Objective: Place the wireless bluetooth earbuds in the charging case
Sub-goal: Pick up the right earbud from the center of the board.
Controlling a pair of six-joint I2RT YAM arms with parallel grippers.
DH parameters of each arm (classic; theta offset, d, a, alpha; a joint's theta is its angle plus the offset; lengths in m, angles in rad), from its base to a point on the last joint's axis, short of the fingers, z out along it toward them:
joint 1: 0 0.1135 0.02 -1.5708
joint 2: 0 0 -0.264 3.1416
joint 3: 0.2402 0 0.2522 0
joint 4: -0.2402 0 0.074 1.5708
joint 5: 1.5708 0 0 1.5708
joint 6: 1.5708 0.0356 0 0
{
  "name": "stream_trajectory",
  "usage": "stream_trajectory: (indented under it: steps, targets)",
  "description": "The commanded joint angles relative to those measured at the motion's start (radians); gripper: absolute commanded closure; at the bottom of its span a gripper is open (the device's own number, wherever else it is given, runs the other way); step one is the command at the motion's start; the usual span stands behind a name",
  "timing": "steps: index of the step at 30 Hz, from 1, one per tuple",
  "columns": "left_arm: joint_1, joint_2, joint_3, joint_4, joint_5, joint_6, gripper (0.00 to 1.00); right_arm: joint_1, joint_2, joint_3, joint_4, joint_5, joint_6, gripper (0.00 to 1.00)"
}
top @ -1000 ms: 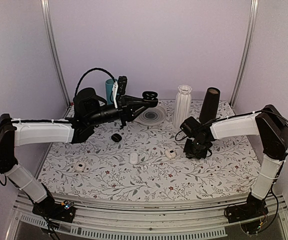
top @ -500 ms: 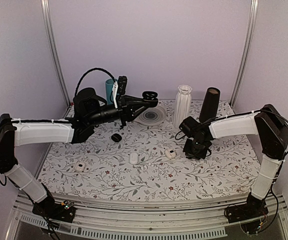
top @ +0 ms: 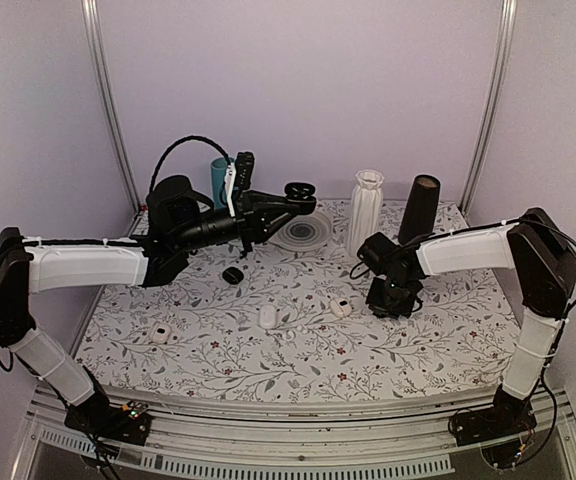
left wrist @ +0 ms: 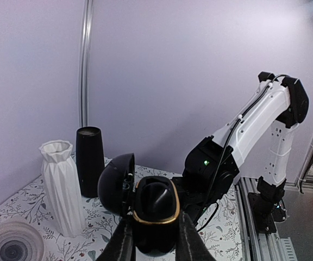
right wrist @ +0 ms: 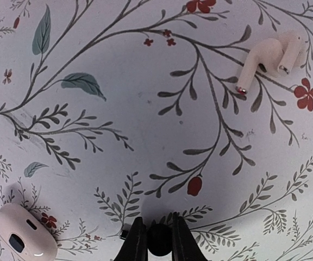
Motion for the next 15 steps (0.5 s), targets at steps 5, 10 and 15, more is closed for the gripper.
stream_trajectory:
  steps: [5, 10, 15]
  targets:
    - [0.013, -0.002, -0.006, 0.024, -0.013, -0.01, 1.0, 0.009, 0.008, -0.023, -0.009, -0.001, -0.064, 0.95]
    - [0.013, 0.005, -0.007, 0.021, -0.015, -0.006, 1.0, 0.011, -0.052, -0.032, 0.018, 0.067, -0.146, 0.95]
    - [0.02, 0.02, -0.01, 0.005, -0.016, 0.008, 1.0, 0.019, -0.104, -0.03, 0.039, 0.131, -0.239, 0.95]
